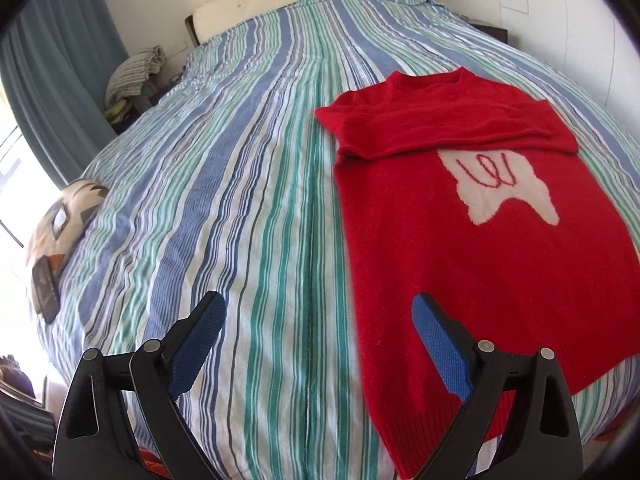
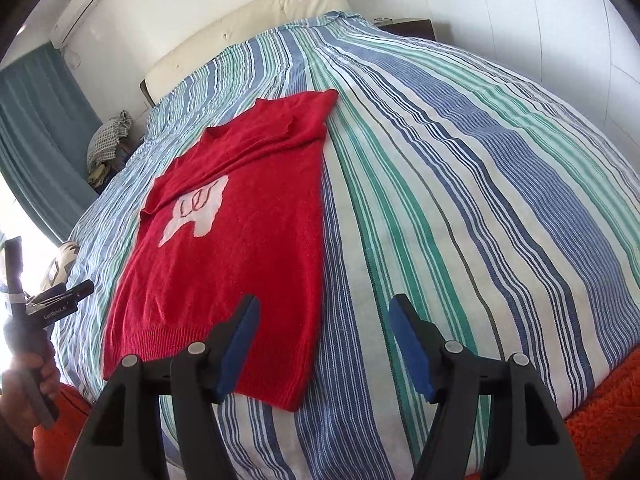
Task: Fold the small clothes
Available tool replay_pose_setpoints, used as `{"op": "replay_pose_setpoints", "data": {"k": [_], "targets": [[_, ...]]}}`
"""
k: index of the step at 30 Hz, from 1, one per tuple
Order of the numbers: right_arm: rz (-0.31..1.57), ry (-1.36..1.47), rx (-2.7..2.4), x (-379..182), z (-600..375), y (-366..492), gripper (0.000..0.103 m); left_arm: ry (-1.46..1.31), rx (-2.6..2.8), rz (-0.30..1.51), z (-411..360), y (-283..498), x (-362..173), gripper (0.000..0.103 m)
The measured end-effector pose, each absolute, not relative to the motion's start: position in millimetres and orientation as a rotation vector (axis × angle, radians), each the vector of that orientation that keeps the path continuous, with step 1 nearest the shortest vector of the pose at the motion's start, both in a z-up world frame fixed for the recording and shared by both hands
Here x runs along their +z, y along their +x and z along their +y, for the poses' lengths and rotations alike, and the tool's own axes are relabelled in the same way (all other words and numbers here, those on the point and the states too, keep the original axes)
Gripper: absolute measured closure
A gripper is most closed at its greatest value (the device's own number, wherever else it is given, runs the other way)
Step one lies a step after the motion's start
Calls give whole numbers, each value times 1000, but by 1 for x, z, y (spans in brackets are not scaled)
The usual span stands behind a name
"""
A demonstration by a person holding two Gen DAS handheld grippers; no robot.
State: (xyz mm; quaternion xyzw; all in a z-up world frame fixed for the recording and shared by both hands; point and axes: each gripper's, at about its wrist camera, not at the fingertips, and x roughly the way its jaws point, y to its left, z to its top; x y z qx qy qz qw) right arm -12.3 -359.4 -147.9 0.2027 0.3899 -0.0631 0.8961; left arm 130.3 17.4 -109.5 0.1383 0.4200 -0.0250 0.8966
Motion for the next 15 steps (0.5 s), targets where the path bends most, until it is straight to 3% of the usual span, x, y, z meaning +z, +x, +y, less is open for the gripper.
{"op": "replay_pose_setpoints", "data": {"k": [8, 15], "targets": [[815, 425, -127, -149, -362, -14, 36, 253, -27, 886, 22, 113, -112, 7], [799, 536, -38, -135, -381, -21, 36, -24, -169, 1063, 62, 87, -149, 8]]}}
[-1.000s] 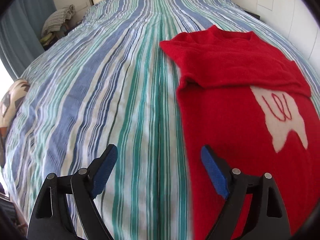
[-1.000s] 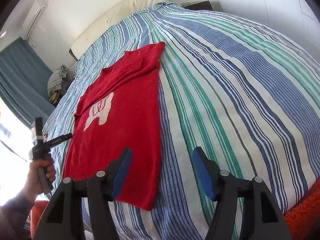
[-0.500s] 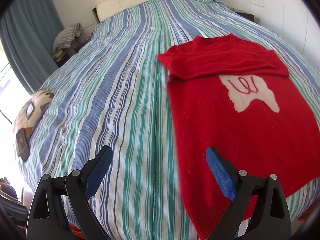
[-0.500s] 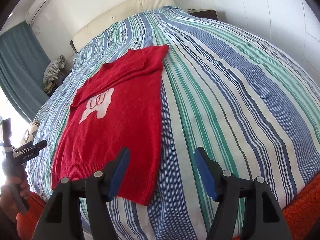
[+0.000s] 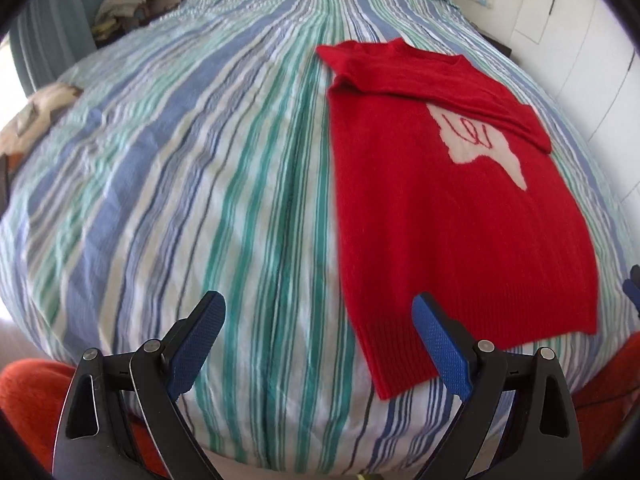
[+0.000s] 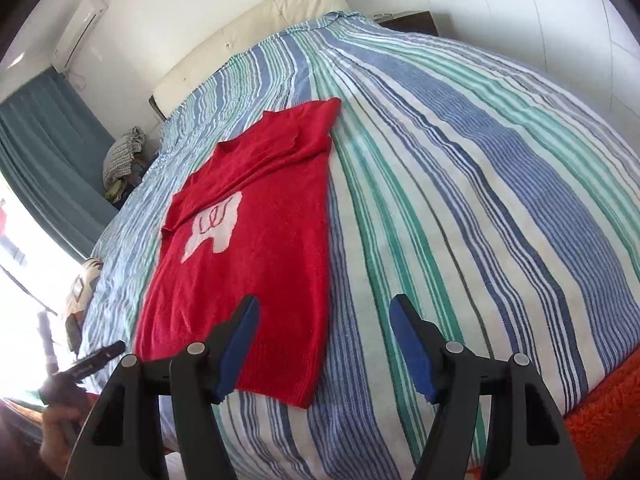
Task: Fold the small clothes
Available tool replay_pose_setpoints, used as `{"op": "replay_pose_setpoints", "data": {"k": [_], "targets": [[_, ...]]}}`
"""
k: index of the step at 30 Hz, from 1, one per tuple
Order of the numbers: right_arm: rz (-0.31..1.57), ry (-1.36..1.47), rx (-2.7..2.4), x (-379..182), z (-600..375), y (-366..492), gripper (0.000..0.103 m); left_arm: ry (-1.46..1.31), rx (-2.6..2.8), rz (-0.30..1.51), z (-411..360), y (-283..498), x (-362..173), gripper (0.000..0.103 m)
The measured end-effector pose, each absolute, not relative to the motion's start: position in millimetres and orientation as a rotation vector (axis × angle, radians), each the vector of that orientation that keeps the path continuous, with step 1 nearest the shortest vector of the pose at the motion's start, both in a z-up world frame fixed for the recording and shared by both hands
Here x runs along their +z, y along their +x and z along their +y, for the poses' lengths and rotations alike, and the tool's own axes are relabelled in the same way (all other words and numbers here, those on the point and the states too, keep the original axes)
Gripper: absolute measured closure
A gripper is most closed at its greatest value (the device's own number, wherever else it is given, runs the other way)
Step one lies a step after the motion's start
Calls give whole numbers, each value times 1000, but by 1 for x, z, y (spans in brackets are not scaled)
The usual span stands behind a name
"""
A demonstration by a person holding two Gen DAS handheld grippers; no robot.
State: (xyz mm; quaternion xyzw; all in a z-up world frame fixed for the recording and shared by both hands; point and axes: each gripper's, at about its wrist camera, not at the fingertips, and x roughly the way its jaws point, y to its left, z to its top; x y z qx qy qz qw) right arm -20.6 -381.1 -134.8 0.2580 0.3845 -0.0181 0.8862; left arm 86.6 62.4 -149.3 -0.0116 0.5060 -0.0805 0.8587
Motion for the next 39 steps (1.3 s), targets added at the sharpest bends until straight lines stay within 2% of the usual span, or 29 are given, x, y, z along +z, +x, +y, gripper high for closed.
{"op": "replay_pose_setpoints", "data": {"k": [5, 7, 11, 14, 15, 17, 18, 19, 24, 28, 33, 39], "targets": [[938, 600, 108, -164, -360, -13, 36, -73, -252, 1110, 55, 81, -170, 11], [991, 629, 109, -180, -356, -7, 36, -62, -269, 1127, 49, 82, -173, 21], [990, 738, 85, -194, -366, -4, 38, -74, -285, 1160, 47, 82, -174, 35], [969, 759, 79, -191, -367, -11, 37, -119, -306, 1182, 51, 83, -176, 52], [981, 757, 92, -193, -365, -9, 37, -132, -315, 1191, 50, 83, -178, 61], [1005, 725, 130, -197, -358, 0, 46, -135, -337, 1209, 44, 83, -182, 83], [1021, 711, 157, -198, -353, 6, 77, -137, -358, 1221, 40, 84, -183, 99], [1043, 696, 163, -198, -351, 9, 98, -131, -355, 1220, 37, 83, -181, 100], [951, 708, 138, -171, -357, 1, 99, -273, -394, 1191, 47, 84, -152, 101], [844, 739, 142, -142, -369, 20, 98, -384, -427, 1114, 55, 114, -117, 101], [752, 691, 124, -112, -384, 101, 99, -408, -425, 1013, 45, 213, -88, 101], [694, 622, 76, -95, -407, 235, 99, -363, -352, 989, 7, 344, -88, 101]]}}
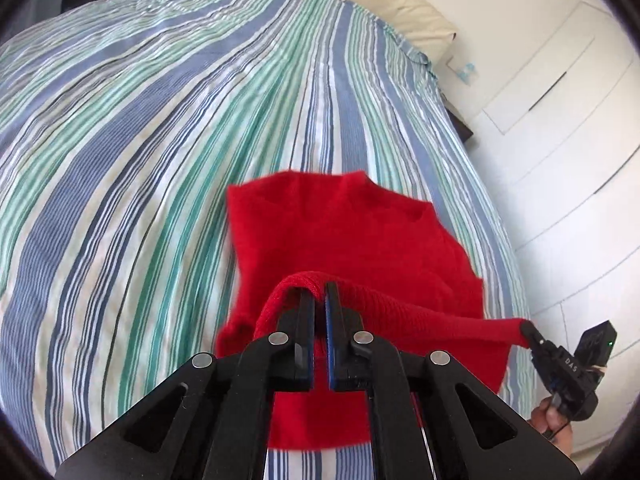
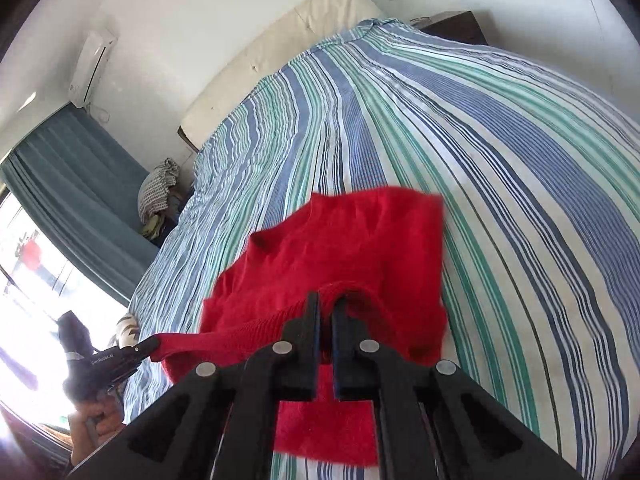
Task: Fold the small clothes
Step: 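Grasp the sweater hem with the left gripper while the right gripper grasps it too, lift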
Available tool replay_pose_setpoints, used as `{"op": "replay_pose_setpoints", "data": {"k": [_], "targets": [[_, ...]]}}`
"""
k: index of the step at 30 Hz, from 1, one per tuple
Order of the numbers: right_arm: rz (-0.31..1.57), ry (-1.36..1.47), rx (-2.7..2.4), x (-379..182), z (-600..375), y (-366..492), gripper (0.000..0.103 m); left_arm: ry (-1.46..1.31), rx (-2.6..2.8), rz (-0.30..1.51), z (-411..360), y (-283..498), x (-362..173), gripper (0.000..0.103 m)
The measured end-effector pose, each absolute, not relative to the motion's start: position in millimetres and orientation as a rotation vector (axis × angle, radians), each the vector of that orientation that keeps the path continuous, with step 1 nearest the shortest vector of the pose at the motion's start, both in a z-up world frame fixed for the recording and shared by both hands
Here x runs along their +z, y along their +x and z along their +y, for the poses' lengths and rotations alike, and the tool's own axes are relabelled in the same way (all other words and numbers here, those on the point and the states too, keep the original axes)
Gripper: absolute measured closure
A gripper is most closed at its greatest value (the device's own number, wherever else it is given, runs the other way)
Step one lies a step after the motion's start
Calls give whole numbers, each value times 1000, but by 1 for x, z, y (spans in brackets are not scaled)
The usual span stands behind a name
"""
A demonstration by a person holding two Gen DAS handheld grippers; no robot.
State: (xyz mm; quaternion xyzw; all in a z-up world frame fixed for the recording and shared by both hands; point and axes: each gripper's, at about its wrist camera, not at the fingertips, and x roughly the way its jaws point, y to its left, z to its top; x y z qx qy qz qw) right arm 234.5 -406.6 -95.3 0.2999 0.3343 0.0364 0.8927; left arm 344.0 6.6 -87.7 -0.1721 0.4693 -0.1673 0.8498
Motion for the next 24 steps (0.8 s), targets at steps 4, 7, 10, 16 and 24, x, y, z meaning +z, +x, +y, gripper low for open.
{"op": "replay_pose_setpoints", "data": {"k": [4, 7, 10, 16, 24], "targets": [[713, 570, 61, -100, -414, 319, 99, -294, -288, 996, -13, 409, -100, 101], [732, 575, 59, -113, -422, 368, 98, -282, -256, 999, -18, 445, -118, 98], [793, 624, 7, -139, -434, 398, 84, -325, -201, 1023, -13, 478, -136, 83], [745, 501, -37, -123, -437, 376, 61, -338, -124, 959, 21, 473, -121, 36], [860, 150, 327, -132, -345, 279, 41, -37, -301, 974, -1, 337, -144, 6]]}}
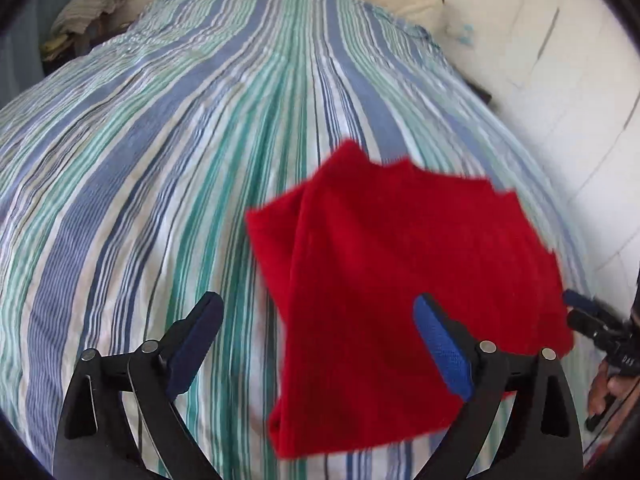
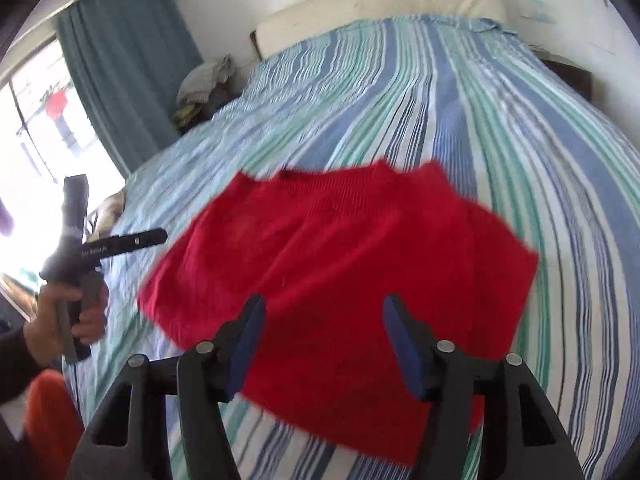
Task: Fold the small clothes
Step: 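Grasp the sweater hem with the left gripper while the right gripper grasps it too, lift, then fold the hem over toward the collar with both grippers and release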
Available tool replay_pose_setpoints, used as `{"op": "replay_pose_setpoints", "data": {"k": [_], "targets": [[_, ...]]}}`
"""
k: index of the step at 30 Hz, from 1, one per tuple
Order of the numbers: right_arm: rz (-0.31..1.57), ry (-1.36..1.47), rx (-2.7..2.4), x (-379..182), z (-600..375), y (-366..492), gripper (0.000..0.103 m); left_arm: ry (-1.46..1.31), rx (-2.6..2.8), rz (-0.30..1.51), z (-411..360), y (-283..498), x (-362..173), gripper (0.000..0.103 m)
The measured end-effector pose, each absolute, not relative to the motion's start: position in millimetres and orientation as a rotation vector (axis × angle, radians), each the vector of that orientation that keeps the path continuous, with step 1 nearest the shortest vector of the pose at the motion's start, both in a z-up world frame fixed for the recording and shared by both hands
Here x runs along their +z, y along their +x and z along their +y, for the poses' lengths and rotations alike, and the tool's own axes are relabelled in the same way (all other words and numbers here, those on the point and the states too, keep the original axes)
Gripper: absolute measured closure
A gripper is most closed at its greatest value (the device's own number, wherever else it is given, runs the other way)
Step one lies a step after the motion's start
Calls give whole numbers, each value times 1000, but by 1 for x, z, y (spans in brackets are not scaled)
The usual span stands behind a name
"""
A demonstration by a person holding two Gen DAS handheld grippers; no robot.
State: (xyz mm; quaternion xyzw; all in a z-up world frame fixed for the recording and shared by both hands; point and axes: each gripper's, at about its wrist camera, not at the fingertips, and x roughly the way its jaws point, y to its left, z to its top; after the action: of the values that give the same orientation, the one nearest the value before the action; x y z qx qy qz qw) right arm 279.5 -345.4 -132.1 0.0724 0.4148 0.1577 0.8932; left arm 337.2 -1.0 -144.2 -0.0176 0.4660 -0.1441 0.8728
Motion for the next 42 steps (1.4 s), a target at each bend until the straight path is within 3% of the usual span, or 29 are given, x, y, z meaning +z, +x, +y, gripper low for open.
{"op": "replay_pose_setpoints", "data": {"k": [3, 5, 7, 13, 14, 16, 23, 42], "targets": [[998, 142, 190, -172, -362, 253, 45, 10, -211, 1061, 13, 310, -165, 22], [925, 226, 138, -154, -371, 220, 43, -92, -221, 1021, 35, 273, -153, 18], [881, 193, 103, -137, -360, 187, 33, -145, -232, 983, 46, 229, -144, 8], [947, 74, -24, -155, -304, 123, 31, -13, -282, 974, 9, 146, -154, 7], [959, 80, -38, -166, -298, 118, 30, 26, -268, 970, 0, 143, -159, 7], [976, 60, -65, -191, -288, 110, 17, 97, -243, 980, -13, 142, -178, 5], [942, -32, -115, -205, -281, 106, 6, 198, -187, 919, -26, 137, -202, 1], [934, -52, -145, -208, -275, 110, 2, 202, -187, 916, -26, 135, -206, 1]]}}
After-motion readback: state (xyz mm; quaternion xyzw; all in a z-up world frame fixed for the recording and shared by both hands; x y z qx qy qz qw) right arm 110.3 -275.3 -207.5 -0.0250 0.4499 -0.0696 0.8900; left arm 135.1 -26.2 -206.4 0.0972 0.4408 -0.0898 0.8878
